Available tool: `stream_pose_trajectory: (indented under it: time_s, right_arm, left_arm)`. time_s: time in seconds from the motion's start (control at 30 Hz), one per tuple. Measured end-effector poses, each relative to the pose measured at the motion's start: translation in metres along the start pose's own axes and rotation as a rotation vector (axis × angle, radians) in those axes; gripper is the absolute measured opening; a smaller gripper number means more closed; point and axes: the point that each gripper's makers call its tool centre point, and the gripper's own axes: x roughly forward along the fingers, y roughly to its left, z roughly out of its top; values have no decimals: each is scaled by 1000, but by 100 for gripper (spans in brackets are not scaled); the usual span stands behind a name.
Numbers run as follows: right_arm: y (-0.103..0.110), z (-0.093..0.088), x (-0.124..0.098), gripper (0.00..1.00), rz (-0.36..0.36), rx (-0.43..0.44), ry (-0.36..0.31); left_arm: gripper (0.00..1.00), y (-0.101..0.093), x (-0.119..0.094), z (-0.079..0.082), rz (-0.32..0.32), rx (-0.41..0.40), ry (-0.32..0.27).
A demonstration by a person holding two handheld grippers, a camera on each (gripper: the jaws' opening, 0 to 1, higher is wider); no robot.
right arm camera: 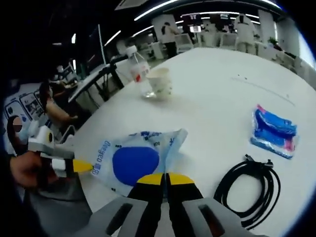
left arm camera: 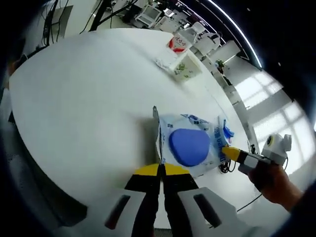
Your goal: Arrange the tabletop items into an orderly group along one side of the table until the central work area is clear of visible clutter.
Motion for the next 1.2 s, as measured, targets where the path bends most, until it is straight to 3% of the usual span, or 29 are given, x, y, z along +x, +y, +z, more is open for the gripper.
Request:
stream_pose_trajectory:
  time_s: [0.4, 0.6, 0.9, 1.1, 1.2]
  right_arm:
    - [3, -27, -9, 0, -26, 108, -19]
    - [14, -42, -15, 0, -40, 149, -26]
    - [12, -48, -13, 0, -40, 227, -31]
    - [14, -55, -14, 0, -41, 255, -44]
    - [15, -60, -15, 2, -47, 257, -38]
  left_arm:
    - [0, 4, 2, 15, 1, 18, -23]
    - [0, 6, 3, 18, 4, 17, -24]
    - [0, 11, 4, 23, 14, 35, -25]
    - [0, 9, 3, 23, 1, 115, -9]
    - [5, 10, 1, 22, -7, 165, 1]
